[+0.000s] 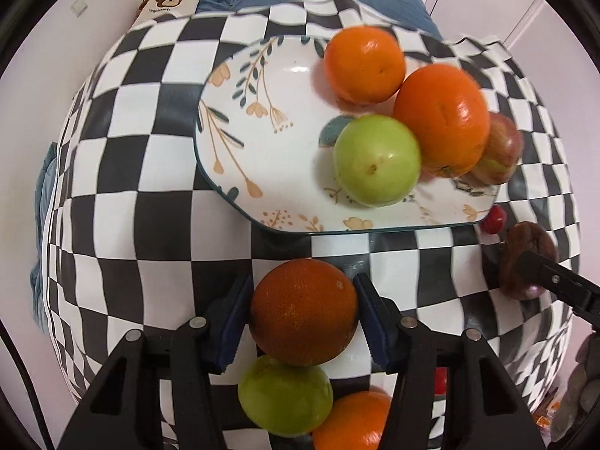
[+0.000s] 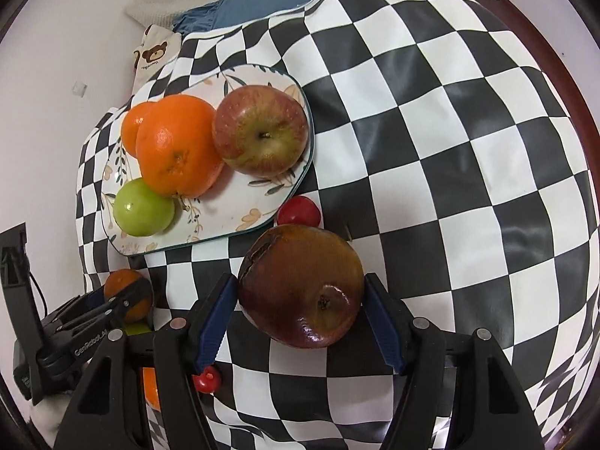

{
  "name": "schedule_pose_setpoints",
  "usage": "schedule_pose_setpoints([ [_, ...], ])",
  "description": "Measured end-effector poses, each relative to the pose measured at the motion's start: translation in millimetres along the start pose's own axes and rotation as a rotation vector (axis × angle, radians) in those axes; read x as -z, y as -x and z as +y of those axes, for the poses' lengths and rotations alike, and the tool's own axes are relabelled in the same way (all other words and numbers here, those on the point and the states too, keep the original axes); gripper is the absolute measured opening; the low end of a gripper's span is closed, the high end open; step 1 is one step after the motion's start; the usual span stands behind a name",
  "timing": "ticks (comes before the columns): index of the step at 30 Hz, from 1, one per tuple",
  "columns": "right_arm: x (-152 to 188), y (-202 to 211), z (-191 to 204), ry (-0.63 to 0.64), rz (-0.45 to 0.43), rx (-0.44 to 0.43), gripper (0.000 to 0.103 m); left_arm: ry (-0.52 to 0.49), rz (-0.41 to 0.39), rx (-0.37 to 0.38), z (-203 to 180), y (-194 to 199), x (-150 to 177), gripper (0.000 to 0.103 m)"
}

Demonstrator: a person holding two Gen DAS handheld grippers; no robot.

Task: Organize fruits
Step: 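Place the dark red apple with the right tool while the left tool places the brownish fruit on the plate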

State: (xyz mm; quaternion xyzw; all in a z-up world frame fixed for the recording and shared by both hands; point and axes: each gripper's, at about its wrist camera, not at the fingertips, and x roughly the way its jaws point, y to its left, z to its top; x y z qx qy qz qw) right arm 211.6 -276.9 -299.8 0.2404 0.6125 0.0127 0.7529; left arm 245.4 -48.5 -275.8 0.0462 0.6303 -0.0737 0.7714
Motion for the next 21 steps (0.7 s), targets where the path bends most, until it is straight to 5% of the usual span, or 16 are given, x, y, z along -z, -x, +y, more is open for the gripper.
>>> schedule_pose_setpoints([
  [11, -43, 57, 34, -0.010, -0.120, -0.135, 0.070, 0.021, -0.124, 0.098, 6, 75, -53, 0.052],
  [16, -104, 62, 64, 0.031, -0.178, -0.068, 0.070, 0.032, -0.102, 0.050, 12, 64, -103, 0.053],
  [21, -149, 26, 70, 0.021, -0.118, 0.014, 0.070, 0.067, -0.026, 0.014, 29, 23, -128, 0.053],
])
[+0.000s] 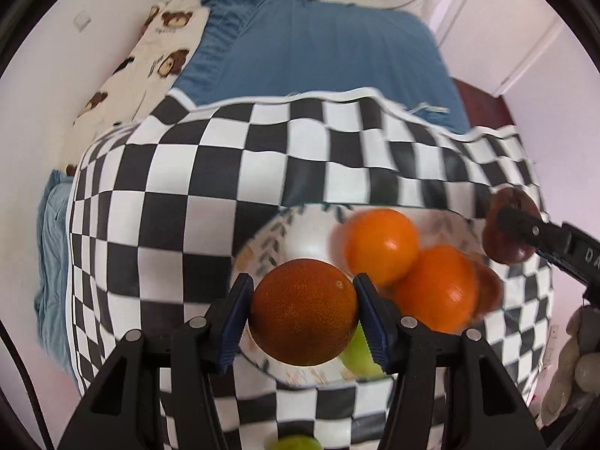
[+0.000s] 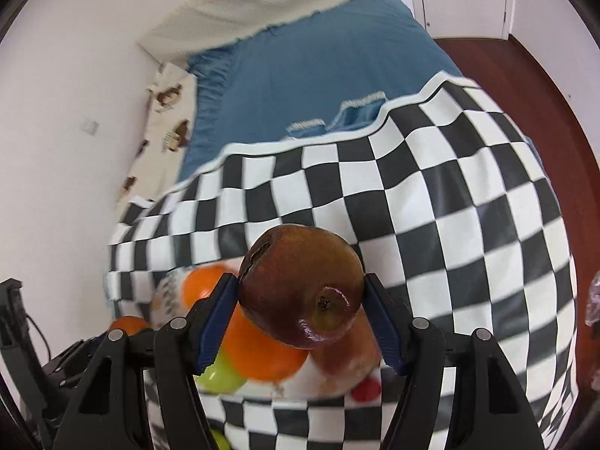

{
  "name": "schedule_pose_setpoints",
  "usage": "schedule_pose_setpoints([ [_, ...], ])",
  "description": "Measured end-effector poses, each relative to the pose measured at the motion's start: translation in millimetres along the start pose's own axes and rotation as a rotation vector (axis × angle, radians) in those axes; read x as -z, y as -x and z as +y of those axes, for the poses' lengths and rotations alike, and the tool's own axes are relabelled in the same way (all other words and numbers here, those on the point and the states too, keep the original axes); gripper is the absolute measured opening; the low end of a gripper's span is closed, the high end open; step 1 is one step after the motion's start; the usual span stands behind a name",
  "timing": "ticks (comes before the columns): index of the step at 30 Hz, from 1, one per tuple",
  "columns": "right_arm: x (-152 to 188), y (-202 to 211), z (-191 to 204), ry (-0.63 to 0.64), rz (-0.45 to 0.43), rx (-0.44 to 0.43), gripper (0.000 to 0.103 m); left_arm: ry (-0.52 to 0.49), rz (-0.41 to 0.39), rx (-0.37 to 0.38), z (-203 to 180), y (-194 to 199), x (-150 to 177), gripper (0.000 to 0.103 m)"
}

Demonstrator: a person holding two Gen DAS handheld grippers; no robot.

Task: Organize fruits
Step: 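Place the dark red apple with the right tool while the left tool places the brownish fruit on the plate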

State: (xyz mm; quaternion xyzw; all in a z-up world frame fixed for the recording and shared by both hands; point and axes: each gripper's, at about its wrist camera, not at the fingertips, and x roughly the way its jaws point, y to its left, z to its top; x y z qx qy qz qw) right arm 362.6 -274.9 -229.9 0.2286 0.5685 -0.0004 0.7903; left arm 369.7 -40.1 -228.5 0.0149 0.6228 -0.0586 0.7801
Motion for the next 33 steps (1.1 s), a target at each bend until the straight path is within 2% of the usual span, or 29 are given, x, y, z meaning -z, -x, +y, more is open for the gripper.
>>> schedule_pose_setpoints([
  [6, -13, -47, -3, -0.001, 0.096, 0.070, 0.070, 0.011, 0.045, -0.008, 2, -26, -12, 0.053],
  [9, -11, -57, -6, 0.004, 0.108, 0.067, 0.070, -0.005, 0.075, -0.024, -2, -34, -12, 0.053],
  [12, -14, -62, -13, -0.014, 0.145, 0.043, 0.071, 0.019, 0.102, -0.001, 0, -40, -13, 0.053],
  [15, -19, -69, -19, -0.041, 0.187, 0.011, 0.084, 0.027, 0.081, 0.010, 2, -35, -14, 0.068],
  [16, -20, -69, -20, -0.041, 0.191, 0.005, 0.085, 0.024, 0.076, 0.005, 1, -33, -15, 0.079],
  [17, -21, -68, -23, -0.040, 0.188, 0.004, 0.085, 0.021, 0.074, 0.004, 1, -30, -15, 0.089],
  [21, -24, -57, -28, -0.043, 0.164, 0.011, 0.086, 0.021, 0.042, 0.009, 1, -17, -15, 0.089],
  [23, -23, -47, -28, -0.033, 0.143, 0.022, 0.093, 0.019, 0.023, 0.009, 0, -10, -12, 0.089],
  [25, -17, -35, -25, -0.001, 0.113, 0.056, 0.093, 0.018, 0.002, 0.009, 0, -1, -6, 0.089],
  [33, 36, 16, 6, 0.165, -0.011, 0.209, 0.093, -0.008, -0.061, -0.034, -7, 31, 34, 0.089],
])
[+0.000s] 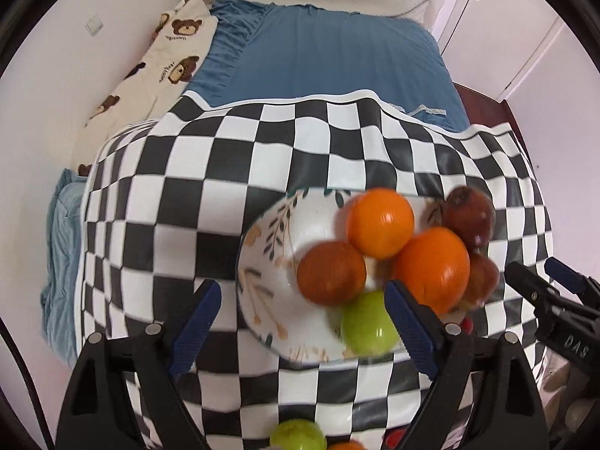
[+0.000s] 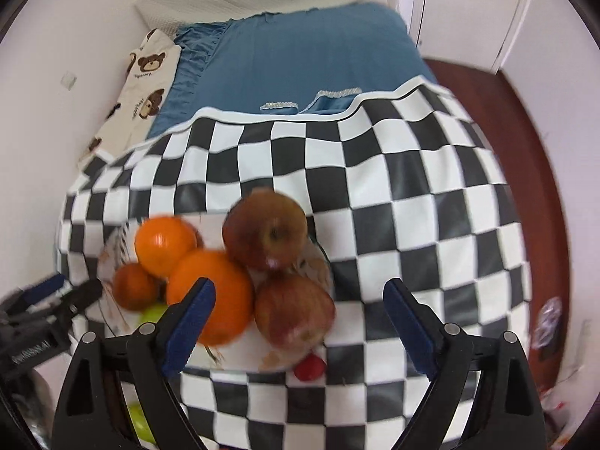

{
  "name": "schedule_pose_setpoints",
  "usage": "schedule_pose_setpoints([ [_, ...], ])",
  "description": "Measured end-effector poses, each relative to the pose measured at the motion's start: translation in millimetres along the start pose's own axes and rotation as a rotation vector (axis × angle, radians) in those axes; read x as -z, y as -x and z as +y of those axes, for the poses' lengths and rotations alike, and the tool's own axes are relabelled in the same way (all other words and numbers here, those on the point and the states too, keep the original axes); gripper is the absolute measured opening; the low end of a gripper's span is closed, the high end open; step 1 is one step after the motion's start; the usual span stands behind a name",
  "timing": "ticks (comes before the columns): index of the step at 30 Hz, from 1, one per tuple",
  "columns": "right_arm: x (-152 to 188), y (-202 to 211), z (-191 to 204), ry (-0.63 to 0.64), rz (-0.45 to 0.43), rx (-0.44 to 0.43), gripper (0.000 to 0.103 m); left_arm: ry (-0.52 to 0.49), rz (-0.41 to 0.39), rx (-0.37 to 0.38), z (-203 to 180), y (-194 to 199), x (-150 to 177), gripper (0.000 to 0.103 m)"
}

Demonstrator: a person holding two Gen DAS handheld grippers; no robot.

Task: Organize fruits
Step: 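Place the dark red apple with the right tool while the left tool places the brownish fruit on the plate, then open both tools and lift them away from the plate, then grasp the tangerine with the right tool while the left tool reaches toward the green apple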

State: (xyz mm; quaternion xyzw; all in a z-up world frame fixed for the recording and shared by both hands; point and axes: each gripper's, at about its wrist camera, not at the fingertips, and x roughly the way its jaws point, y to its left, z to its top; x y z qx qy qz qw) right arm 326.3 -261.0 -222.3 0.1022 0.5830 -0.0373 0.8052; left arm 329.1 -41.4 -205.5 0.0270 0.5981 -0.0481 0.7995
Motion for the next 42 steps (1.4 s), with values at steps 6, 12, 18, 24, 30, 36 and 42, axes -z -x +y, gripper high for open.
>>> schedule_pose_setpoints([
  [6, 45, 34, 13, 0.037, -0.035, 0.003, 0.093, 0.020, -0.044, 0.023, 5, 34, 36, 0.089],
  [12, 78, 69, 22, 0.060, -0.077, -0.002, 0.093, 0.010, -0.101, 0.007, 10, 67, 63, 0.089],
  [18, 99, 98, 28, 0.059, -0.118, -0.016, 0.093, 0.002, -0.156, -0.020, 10, 93, 87, 0.089],
  [24, 118, 133, 31, 0.062, -0.166, -0.029, 0.093, -0.006, -0.212, -0.014, 8, 124, 105, 0.089],
  [30, 133, 163, 30, 0.046, -0.217, -0.035, 0.093, -0.019, -0.261, -0.003, 4, 148, 118, 0.089],
  [36, 142, 178, 29, 0.025, -0.234, -0.052, 0.093, -0.015, -0.270, 0.004, 5, 153, 124, 0.089],
  [42, 145, 174, 29, -0.001, -0.213, -0.079, 0.093, -0.030, -0.251, 0.013, 4, 146, 126, 0.089],
])
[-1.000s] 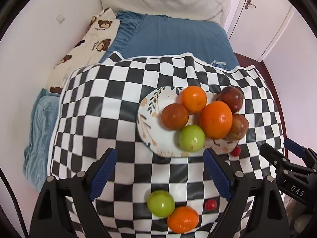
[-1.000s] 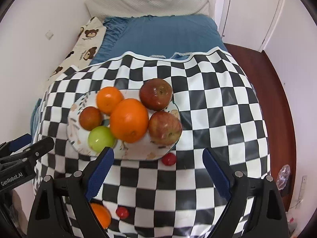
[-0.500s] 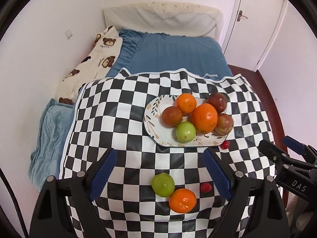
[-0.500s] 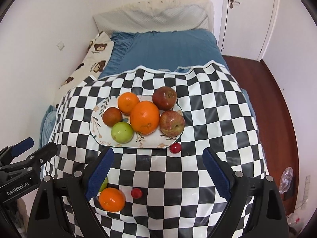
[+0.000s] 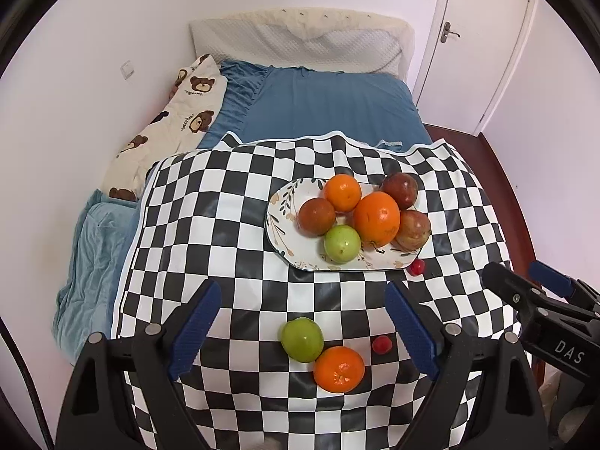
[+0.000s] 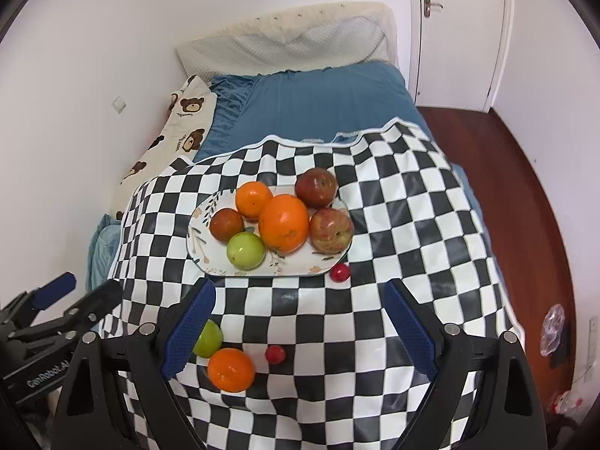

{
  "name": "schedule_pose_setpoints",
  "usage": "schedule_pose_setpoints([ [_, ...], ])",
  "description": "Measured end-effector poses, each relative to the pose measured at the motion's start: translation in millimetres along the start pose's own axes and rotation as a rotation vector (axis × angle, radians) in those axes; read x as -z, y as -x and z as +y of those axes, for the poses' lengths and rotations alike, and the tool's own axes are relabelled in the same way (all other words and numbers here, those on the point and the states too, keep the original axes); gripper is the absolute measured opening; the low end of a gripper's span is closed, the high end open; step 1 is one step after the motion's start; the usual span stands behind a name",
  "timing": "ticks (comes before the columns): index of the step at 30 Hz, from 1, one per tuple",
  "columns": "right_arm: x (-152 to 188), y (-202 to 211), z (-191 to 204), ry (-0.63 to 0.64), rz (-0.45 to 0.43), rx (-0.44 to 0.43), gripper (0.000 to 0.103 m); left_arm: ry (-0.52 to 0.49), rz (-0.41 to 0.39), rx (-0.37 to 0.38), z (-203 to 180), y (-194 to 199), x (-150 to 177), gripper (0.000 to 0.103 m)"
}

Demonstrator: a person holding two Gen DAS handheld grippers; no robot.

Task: Organize fruits
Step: 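Grasp the tangerine with the right tool while the left tool reaches toward the green apple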

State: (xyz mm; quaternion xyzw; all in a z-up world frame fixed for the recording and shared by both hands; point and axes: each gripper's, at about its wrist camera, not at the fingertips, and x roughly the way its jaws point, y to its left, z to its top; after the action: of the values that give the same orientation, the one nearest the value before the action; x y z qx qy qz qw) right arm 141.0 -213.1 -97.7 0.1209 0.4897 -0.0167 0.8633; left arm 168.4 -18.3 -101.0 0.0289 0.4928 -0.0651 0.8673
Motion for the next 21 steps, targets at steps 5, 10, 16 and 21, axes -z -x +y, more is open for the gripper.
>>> schedule_pose_setpoints([
  [5, 12, -25, -5, -0.047, 0.087, -0.065, 0.093, -0.005, 0.010, -0.016, 7, -14, 6, 0.103],
  [10, 42, -73, -8, -0.112, 0.241, -0.182, 0.093, 0.002, 0.091, -0.096, 25, -43, 20, 0.103],
  [16, 98, -149, 9, -0.190, 0.463, -0.303, 0.093, -0.026, 0.198, -0.171, 38, -73, 45, 0.103],
  [21, 121, -179, 35, -0.171, 0.518, -0.325, 0.093, -0.006, 0.249, -0.186, 50, -87, 58, 0.103],
])
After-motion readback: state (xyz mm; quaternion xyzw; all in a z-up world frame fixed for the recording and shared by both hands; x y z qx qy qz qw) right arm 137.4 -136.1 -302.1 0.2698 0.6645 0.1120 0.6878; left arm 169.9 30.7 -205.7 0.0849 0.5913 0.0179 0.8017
